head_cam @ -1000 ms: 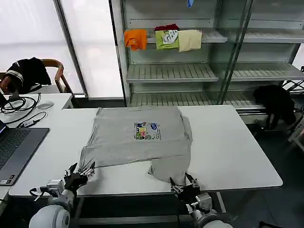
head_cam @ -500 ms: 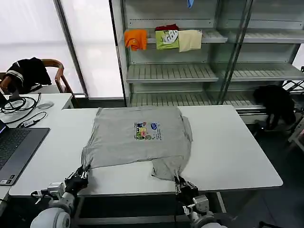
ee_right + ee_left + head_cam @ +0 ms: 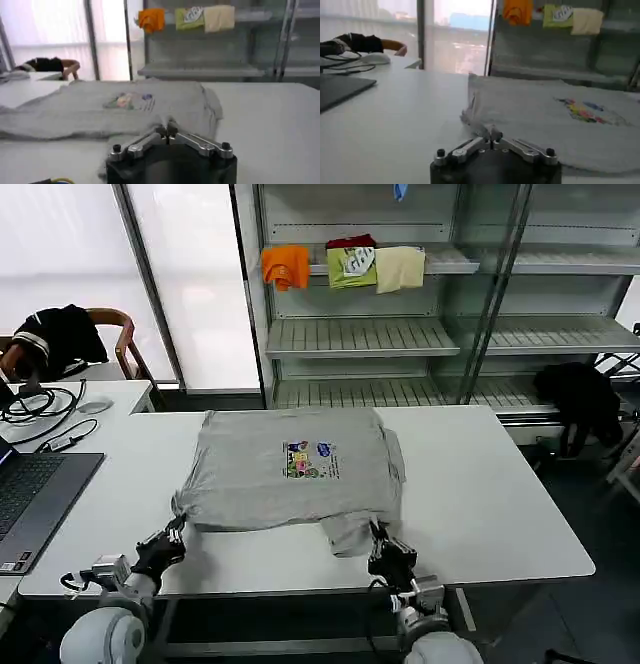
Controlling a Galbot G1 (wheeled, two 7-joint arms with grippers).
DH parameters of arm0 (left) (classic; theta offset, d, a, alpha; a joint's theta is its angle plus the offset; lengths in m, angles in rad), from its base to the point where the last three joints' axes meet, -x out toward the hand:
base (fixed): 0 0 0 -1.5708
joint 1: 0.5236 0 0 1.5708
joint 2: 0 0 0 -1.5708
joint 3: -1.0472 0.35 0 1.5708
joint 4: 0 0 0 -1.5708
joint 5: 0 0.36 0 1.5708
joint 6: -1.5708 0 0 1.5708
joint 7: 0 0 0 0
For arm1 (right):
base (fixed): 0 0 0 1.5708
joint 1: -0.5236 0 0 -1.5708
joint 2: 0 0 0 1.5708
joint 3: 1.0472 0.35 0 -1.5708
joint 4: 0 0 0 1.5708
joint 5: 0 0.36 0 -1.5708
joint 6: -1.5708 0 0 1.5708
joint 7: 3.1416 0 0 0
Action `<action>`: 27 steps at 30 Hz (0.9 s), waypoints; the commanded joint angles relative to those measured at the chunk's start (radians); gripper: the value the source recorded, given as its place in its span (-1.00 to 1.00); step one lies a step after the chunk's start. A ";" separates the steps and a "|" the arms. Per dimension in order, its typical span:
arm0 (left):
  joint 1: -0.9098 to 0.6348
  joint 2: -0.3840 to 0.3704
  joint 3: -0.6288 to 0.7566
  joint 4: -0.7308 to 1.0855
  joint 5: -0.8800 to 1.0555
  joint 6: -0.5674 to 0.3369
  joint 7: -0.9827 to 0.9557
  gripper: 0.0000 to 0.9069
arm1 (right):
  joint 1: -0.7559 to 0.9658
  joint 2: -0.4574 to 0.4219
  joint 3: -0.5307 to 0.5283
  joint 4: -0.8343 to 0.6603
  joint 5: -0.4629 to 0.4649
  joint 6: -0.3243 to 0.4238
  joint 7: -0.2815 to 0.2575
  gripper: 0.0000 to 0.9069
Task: Fold and organize the clothes.
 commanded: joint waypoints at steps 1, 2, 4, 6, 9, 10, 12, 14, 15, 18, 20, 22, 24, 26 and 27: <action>-0.297 0.010 0.017 0.126 -0.201 0.027 -0.074 -1.00 | 0.338 0.050 0.010 -0.217 0.035 -0.015 0.025 -1.00; -0.332 0.012 0.020 0.164 -0.200 0.028 -0.082 -1.00 | 0.360 0.056 0.011 -0.235 0.036 -0.019 0.027 -1.00; -0.373 0.014 0.030 0.238 -0.193 0.026 -0.088 -1.00 | 0.441 0.074 0.017 -0.320 0.035 -0.025 0.031 -1.00; -0.420 0.011 0.031 0.282 -0.188 0.025 -0.095 -1.00 | 0.490 0.092 0.027 -0.379 0.032 -0.024 0.030 -1.00; -0.468 0.014 0.035 0.367 -0.186 0.015 -0.094 -1.00 | 0.564 0.112 0.038 -0.497 0.023 -0.019 0.022 -1.00; -0.478 0.016 0.037 0.382 -0.180 0.010 -0.094 -1.00 | 0.586 0.116 0.038 -0.524 0.016 -0.015 0.019 -1.00; -0.496 0.016 0.042 0.418 -0.158 0.009 -0.087 -1.00 | 0.625 0.128 0.039 -0.591 -0.014 -0.005 0.008 -1.00; -0.508 0.015 0.043 0.445 -0.134 0.006 -0.078 -1.00 | 0.659 0.134 0.044 -0.648 -0.046 0.006 0.000 -1.00; -0.510 0.015 0.046 0.461 -0.115 0.005 -0.075 -1.00 | 0.672 0.134 0.046 -0.674 -0.060 0.009 -0.004 -1.00; -0.511 0.013 0.051 0.487 -0.069 0.003 -0.060 -1.00 | 0.703 0.134 0.041 -0.750 -0.085 0.030 -0.012 -1.00; -0.511 0.011 0.052 0.501 -0.052 0.002 -0.056 -1.00 | 0.722 0.134 0.043 -0.786 -0.095 0.044 -0.013 -1.00; -0.508 0.012 0.052 0.512 -0.035 0.004 -0.050 -0.98 | 0.741 0.134 0.048 -0.836 -0.109 0.058 -0.018 -1.00; -0.505 0.014 0.054 0.517 -0.017 0.006 -0.044 -0.98 | 0.752 0.134 0.044 -0.858 -0.112 0.060 -0.024 -1.00; -0.503 0.014 0.055 0.521 0.001 0.006 -0.038 -0.93 | 0.760 0.134 0.039 -0.876 -0.127 0.059 -0.031 -0.02; -0.501 0.015 0.056 0.523 0.014 0.006 -0.039 -0.38 | 0.764 0.134 0.040 -0.886 -0.135 0.061 -0.031 1.00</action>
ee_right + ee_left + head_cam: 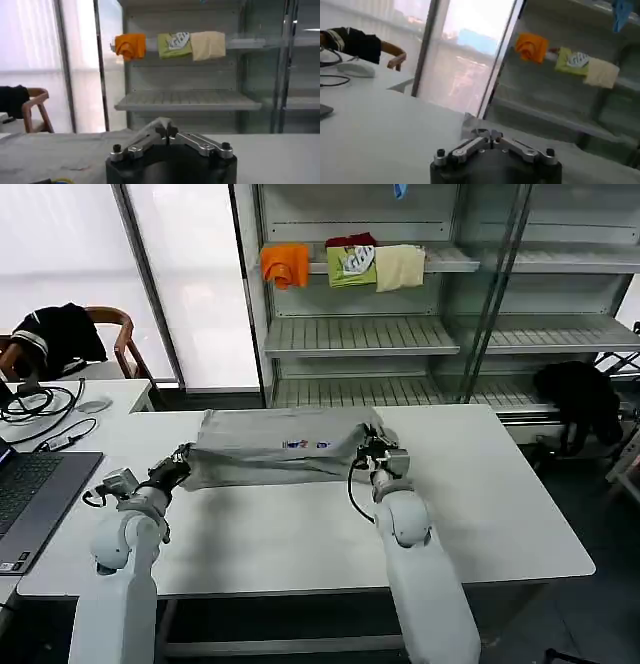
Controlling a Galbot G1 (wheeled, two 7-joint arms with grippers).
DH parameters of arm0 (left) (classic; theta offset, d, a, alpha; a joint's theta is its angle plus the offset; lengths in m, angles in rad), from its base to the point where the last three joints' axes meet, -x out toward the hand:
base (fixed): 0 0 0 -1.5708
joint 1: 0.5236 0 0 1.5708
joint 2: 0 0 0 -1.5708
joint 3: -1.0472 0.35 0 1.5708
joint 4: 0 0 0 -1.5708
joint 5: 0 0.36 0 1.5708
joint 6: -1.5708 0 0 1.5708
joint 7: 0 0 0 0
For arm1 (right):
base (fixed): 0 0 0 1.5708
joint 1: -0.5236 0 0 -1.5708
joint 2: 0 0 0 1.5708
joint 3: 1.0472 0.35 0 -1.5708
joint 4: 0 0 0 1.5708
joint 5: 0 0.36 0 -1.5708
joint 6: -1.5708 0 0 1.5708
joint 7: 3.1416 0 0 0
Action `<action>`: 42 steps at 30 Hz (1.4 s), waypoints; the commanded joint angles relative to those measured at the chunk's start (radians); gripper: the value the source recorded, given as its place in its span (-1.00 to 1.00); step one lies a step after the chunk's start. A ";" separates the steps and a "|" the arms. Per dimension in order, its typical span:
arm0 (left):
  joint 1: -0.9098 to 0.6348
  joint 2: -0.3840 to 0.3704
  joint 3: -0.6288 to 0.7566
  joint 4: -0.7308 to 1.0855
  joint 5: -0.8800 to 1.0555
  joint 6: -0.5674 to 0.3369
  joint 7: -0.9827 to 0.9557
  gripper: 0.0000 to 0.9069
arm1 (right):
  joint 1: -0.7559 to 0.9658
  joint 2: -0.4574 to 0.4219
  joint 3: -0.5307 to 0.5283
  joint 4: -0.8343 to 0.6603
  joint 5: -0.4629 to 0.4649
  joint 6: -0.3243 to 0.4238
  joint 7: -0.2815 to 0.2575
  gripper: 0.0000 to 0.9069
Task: Fold and organize the clothes.
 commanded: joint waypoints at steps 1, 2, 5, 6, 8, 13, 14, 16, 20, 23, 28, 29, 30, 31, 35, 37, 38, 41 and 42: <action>-0.061 0.003 0.007 0.115 0.097 -0.001 0.013 1.00 | 0.129 0.049 0.005 -0.218 -0.065 0.028 -0.013 1.00; -0.061 0.002 0.008 0.115 0.099 -0.003 0.013 1.00 | 0.132 0.049 0.006 -0.228 -0.069 0.040 -0.009 1.00; -0.055 0.001 0.011 0.110 0.101 -0.012 0.016 1.00 | 0.137 0.049 0.001 -0.238 -0.062 0.082 0.010 1.00; -0.054 0.001 0.011 0.104 0.101 -0.013 0.016 1.00 | 0.138 0.049 0.001 -0.238 -0.058 0.091 0.017 1.00; -0.050 -0.001 0.013 0.091 0.100 -0.022 0.015 1.00 | 0.142 0.049 0.003 -0.237 -0.044 0.122 0.035 1.00; -0.039 -0.003 0.025 0.057 0.099 -0.021 0.008 1.00 | 0.132 0.049 0.009 -0.189 -0.030 0.124 0.053 1.00; -0.035 -0.004 0.026 0.049 0.100 -0.019 0.006 1.00 | 0.119 0.049 0.007 -0.170 -0.035 0.107 0.049 1.00; -0.017 -0.006 0.027 0.037 0.122 0.007 0.003 1.00 | 0.069 0.049 0.004 -0.098 -0.068 0.023 0.027 1.00; 0.038 -0.003 0.030 0.025 0.242 0.045 0.015 1.00 | -0.070 0.026 -0.025 0.085 -0.099 -0.209 -0.016 1.00; 0.070 0.003 0.031 0.016 0.296 0.046 0.024 1.00 | -0.142 -0.016 -0.024 0.170 -0.102 -0.215 -0.012 1.00; 0.101 0.005 0.030 -0.018 0.305 0.047 0.028 0.91 | -0.187 -0.059 -0.009 0.237 -0.095 -0.215 -0.013 1.00; 0.106 0.004 0.031 -0.029 0.304 0.047 0.028 0.91 | -0.194 -0.064 -0.003 0.243 -0.093 -0.215 -0.013 1.00; 0.110 0.004 0.030 -0.036 0.304 0.047 0.030 0.89 | -0.197 -0.067 -0.001 0.249 -0.091 -0.215 -0.013 1.00; 0.115 0.004 0.030 -0.043 0.304 0.047 0.029 0.91 | -0.205 -0.076 0.004 0.260 -0.089 -0.215 -0.011 1.00; 0.123 0.001 0.028 -0.049 0.304 0.046 0.029 0.91 | -0.226 -0.103 0.011 0.274 -0.089 -0.214 -0.011 1.00; 0.128 -0.001 0.027 -0.050 0.305 0.046 0.029 0.84 | -0.232 -0.111 0.018 0.269 -0.088 -0.214 -0.010 1.00; 0.129 -0.003 0.027 -0.050 0.306 0.046 0.029 0.69 | -0.234 -0.111 0.023 0.267 -0.088 -0.214 -0.011 1.00; 0.132 -0.006 0.026 -0.051 0.309 0.046 0.029 -0.78 | -0.246 -0.122 0.033 0.258 -0.087 -0.212 -0.014 1.00; 0.132 -0.006 0.027 -0.051 0.310 0.046 0.030 -0.78 | -0.249 -0.125 0.034 0.255 -0.086 -0.212 -0.015 1.00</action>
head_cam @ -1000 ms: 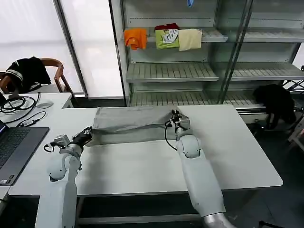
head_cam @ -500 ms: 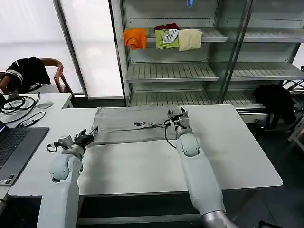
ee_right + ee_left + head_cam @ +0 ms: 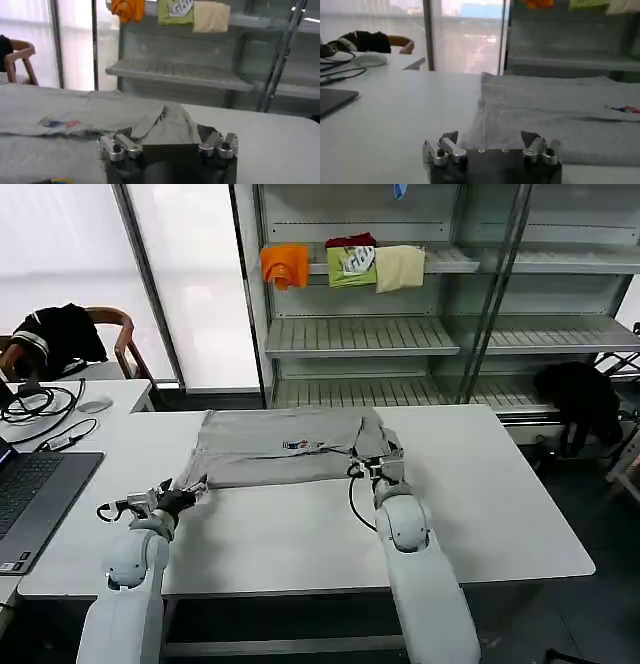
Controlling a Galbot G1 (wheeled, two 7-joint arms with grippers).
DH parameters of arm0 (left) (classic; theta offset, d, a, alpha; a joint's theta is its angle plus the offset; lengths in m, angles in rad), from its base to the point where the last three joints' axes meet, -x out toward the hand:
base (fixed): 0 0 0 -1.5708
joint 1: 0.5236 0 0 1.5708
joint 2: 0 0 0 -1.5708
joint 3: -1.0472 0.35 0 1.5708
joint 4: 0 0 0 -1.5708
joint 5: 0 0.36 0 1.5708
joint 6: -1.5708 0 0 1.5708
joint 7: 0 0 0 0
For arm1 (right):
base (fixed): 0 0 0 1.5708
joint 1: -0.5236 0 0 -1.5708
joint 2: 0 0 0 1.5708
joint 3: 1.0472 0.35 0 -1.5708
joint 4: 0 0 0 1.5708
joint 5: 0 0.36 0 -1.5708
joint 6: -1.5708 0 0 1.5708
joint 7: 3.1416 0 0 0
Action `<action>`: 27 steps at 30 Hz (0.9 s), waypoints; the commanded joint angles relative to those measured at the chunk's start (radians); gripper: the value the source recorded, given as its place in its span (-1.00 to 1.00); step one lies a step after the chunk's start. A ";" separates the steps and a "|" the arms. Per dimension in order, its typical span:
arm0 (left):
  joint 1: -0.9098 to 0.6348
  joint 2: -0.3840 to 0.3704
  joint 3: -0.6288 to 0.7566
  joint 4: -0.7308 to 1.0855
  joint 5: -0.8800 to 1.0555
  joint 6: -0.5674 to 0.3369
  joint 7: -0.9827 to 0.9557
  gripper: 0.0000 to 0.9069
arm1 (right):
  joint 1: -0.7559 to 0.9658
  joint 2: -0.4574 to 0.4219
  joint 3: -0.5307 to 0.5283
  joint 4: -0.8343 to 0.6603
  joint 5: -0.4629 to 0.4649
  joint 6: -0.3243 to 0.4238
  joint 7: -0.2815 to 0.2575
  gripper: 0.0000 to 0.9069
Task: Fold and organize the clothes.
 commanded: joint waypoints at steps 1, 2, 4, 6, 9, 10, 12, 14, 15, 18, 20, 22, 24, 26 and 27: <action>0.030 -0.003 0.001 -0.025 0.042 0.007 0.005 -0.96 | -0.064 -0.072 0.014 0.049 -0.005 -0.033 -0.003 1.00; 0.031 -0.003 0.002 -0.026 0.045 0.008 0.007 -0.96 | -0.068 -0.073 0.019 0.045 -0.005 -0.033 -0.005 1.00; 0.032 -0.004 0.003 -0.026 0.049 0.008 0.007 -0.96 | -0.075 -0.075 0.022 0.040 0.000 -0.032 -0.010 -0.51; 0.033 -0.004 0.003 -0.026 0.050 0.007 0.009 -0.96 | -0.080 -0.077 0.022 0.038 0.003 -0.031 -0.020 -1.00; 0.032 -0.005 0.005 -0.024 0.052 0.007 0.010 -0.98 | -0.084 -0.084 0.014 0.038 0.013 -0.031 -0.031 -1.00; 0.032 -0.005 0.006 -0.022 0.054 0.008 0.011 -0.98 | -0.083 -0.084 0.012 0.037 0.020 -0.031 -0.031 -1.00; 0.031 -0.005 0.007 -0.020 0.055 0.007 0.011 -0.98 | -0.083 -0.080 0.012 0.037 0.027 -0.031 -0.033 -1.00; 0.029 -0.005 0.007 -0.020 0.056 0.007 0.012 -1.00 | -0.083 -0.078 0.012 0.040 0.039 -0.031 -0.036 -1.00; 0.029 -0.005 0.008 -0.021 0.056 0.007 0.012 -1.00 | -0.082 -0.079 0.011 0.041 0.053 -0.031 -0.036 -1.00; 0.027 -0.003 0.009 -0.022 0.060 0.007 0.016 -1.00 | -0.081 -0.084 0.007 0.048 0.112 -0.031 -0.032 -1.00; 0.026 -0.001 0.010 -0.023 0.062 0.007 0.020 -1.00 | -0.082 -0.083 0.008 0.054 0.152 -0.032 -0.030 -1.00; 0.026 0.001 0.011 -0.023 0.065 0.007 0.028 -1.00 | -0.084 -0.084 0.007 0.056 0.186 -0.033 -0.025 -1.00; 0.027 0.002 0.013 -0.023 0.066 0.007 0.033 -1.00 | -0.085 -0.090 0.001 0.057 0.242 -0.033 -0.008 -1.00; 0.027 0.003 0.013 -0.022 0.067 0.006 0.036 -1.00 | -0.086 -0.097 -0.003 0.061 0.299 -0.033 0.008 -1.00; 0.028 0.003 0.012 -0.022 0.067 0.006 0.038 -1.00 | -0.086 -0.101 -0.004 0.064 0.336 -0.033 0.019 -1.00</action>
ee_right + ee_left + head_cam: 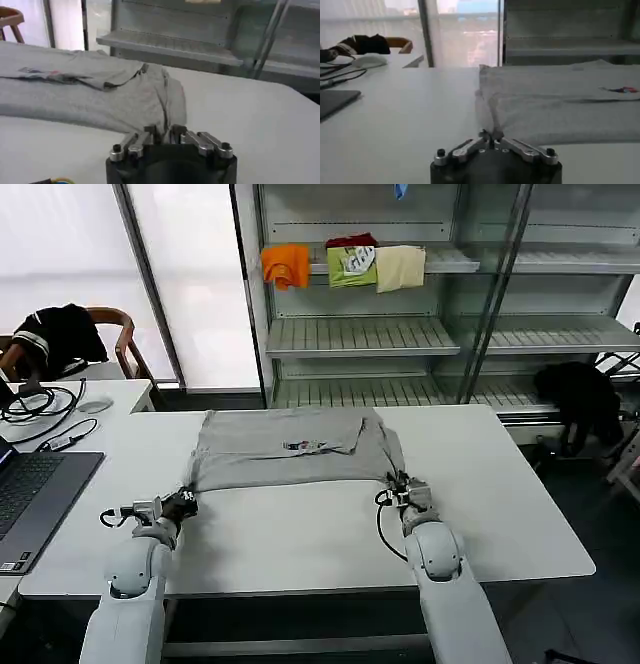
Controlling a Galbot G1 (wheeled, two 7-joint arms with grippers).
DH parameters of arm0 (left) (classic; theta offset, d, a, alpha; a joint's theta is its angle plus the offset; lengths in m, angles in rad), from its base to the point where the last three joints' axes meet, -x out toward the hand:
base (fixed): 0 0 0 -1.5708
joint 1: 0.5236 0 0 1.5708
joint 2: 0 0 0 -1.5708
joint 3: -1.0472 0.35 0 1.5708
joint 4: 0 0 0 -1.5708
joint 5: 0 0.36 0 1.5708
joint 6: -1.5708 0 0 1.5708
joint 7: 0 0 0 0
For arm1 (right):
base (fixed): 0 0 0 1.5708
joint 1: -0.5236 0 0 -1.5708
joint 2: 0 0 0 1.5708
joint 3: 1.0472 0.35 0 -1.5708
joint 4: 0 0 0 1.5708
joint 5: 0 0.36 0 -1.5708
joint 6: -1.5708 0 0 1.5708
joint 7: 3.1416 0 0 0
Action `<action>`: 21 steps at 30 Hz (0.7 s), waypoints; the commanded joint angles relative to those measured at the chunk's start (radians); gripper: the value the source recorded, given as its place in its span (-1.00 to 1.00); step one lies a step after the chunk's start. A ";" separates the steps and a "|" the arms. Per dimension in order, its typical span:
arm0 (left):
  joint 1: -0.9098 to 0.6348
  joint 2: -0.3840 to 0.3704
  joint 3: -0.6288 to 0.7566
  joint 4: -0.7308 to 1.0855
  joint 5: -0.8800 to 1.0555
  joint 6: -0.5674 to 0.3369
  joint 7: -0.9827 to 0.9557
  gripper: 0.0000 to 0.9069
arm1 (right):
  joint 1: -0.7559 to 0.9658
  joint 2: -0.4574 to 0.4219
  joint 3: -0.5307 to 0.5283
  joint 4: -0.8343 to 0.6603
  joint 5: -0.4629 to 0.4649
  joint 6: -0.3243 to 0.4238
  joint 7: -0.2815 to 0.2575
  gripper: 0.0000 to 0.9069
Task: Fold and organize the clothes.
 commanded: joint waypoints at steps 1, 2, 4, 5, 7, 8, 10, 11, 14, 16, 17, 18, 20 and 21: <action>0.004 0.002 -0.001 -0.002 0.004 0.000 0.011 -1.00 | -0.007 -0.017 -0.003 0.011 0.213 -0.003 0.038 -1.00; 0.004 0.002 -0.002 -0.004 0.003 0.000 0.011 -1.00 | -0.008 -0.017 -0.001 0.017 0.233 -0.002 0.046 -1.00; 0.010 0.004 -0.008 -0.022 -0.010 -0.007 0.012 -1.00 | -0.016 -0.013 0.007 0.038 0.263 -0.001 0.066 -1.00; 0.015 0.006 -0.010 -0.031 -0.016 -0.011 0.014 -1.00 | -0.020 -0.012 0.008 0.044 0.266 -0.002 0.069 -1.00; 0.034 0.013 -0.016 -0.060 -0.032 -0.015 0.022 -1.00 | -0.044 -0.017 0.007 0.106 0.298 -0.002 0.097 -1.00; 0.043 0.016 -0.018 -0.072 -0.038 -0.015 0.026 -1.00 | -0.044 -0.017 0.007 0.106 0.298 -0.002 0.097 -1.00; 0.073 0.020 -0.026 -0.105 -0.048 -0.010 0.032 -1.00 | -0.103 -0.047 -0.007 0.210 0.358 -0.004 0.141 -1.00; 0.088 0.020 -0.031 -0.116 -0.049 -0.008 0.035 -1.00 | -0.107 -0.049 -0.008 0.217 0.366 -0.004 0.150 -1.00; 0.156 0.027 -0.049 -0.185 -0.071 0.000 0.043 -1.00 | -0.187 -0.095 -0.031 0.322 0.424 -0.005 0.196 -1.00; 0.220 0.032 -0.062 -0.254 -0.095 0.001 0.048 -1.00 | -0.248 -0.107 -0.024 0.409 0.430 -0.006 0.204 -1.00; 0.237 0.033 -0.071 -0.265 -0.101 0.001 0.053 -1.00 | -0.258 -0.108 -0.022 0.421 0.433 -0.006 0.206 -1.00; 0.274 0.032 -0.079 -0.306 -0.112 0.001 0.056 -1.00 | -0.293 -0.119 -0.020 0.462 0.438 -0.006 0.215 -1.00; 0.350 0.032 -0.099 -0.366 -0.144 0.000 0.066 -1.00 | -0.350 -0.141 -0.020 0.510 0.436 -0.006 0.222 -1.00; 0.387 0.030 -0.114 -0.399 -0.170 0.000 0.061 -1.00 | -0.366 -0.147 -0.020 0.527 0.433 -0.005 0.224 -1.00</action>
